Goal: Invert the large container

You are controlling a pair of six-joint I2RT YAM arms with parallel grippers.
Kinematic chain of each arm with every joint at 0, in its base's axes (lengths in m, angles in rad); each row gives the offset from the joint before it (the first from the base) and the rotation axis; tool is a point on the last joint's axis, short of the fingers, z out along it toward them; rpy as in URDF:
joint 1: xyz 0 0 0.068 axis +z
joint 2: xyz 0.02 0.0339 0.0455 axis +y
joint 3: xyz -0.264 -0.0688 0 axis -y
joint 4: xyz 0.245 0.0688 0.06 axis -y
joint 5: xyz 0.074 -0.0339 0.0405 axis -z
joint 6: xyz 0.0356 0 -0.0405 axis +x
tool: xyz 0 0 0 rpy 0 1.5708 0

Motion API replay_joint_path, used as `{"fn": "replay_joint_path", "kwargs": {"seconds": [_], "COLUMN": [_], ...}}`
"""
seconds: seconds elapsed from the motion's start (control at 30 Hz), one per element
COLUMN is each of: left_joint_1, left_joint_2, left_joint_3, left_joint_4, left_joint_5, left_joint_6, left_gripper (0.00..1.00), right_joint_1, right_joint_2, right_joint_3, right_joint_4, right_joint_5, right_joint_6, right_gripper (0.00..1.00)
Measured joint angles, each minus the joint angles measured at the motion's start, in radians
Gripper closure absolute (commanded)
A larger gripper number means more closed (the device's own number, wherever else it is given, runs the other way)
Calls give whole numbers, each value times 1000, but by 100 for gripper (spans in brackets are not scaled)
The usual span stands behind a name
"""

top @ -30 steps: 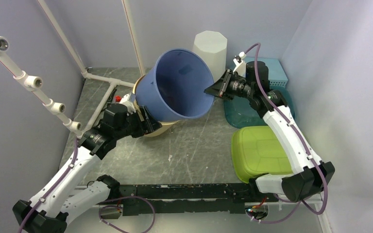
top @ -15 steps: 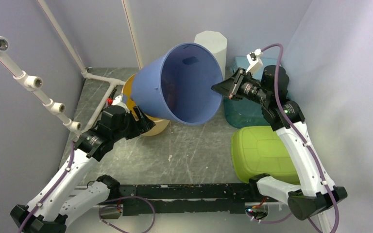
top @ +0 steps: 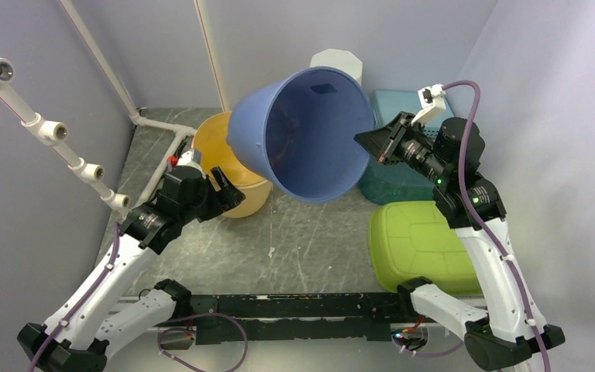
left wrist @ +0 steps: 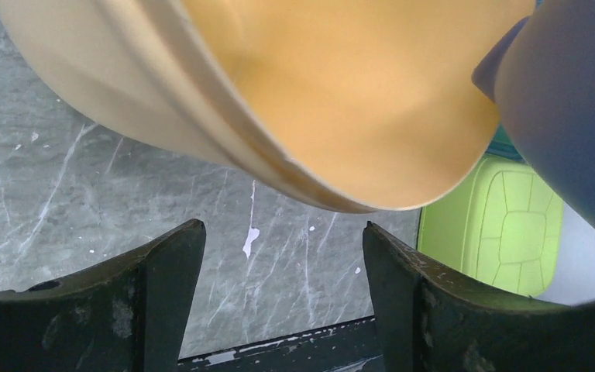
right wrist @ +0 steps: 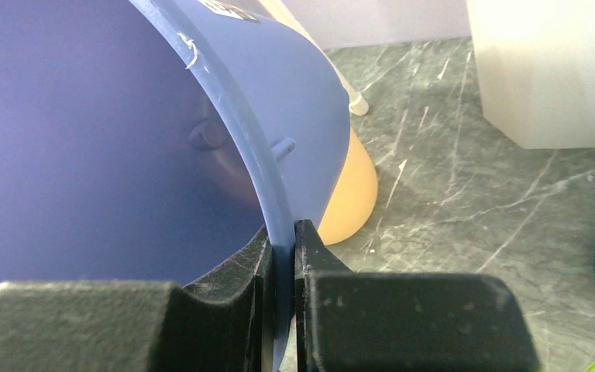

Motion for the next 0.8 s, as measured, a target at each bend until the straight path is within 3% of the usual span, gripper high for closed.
{"fn": "replay_joint_path", "kwargs": {"seconds": [0.47, 0.8], "left_joint_1": [0, 0], "left_joint_2": [35, 37], "left_joint_3": [32, 34], "left_joint_4": [-44, -65], "left_joint_5": [-43, -70], "left_joint_6": [-31, -41], "left_gripper": [20, 20], "right_joint_1": [1, 1], "right_joint_2": [-91, -68], "right_joint_3": [-27, -27], "right_joint_4": [0, -106], "right_joint_5": [116, 266], "right_joint_6": [-27, -45], "right_gripper": [100, 100]}}
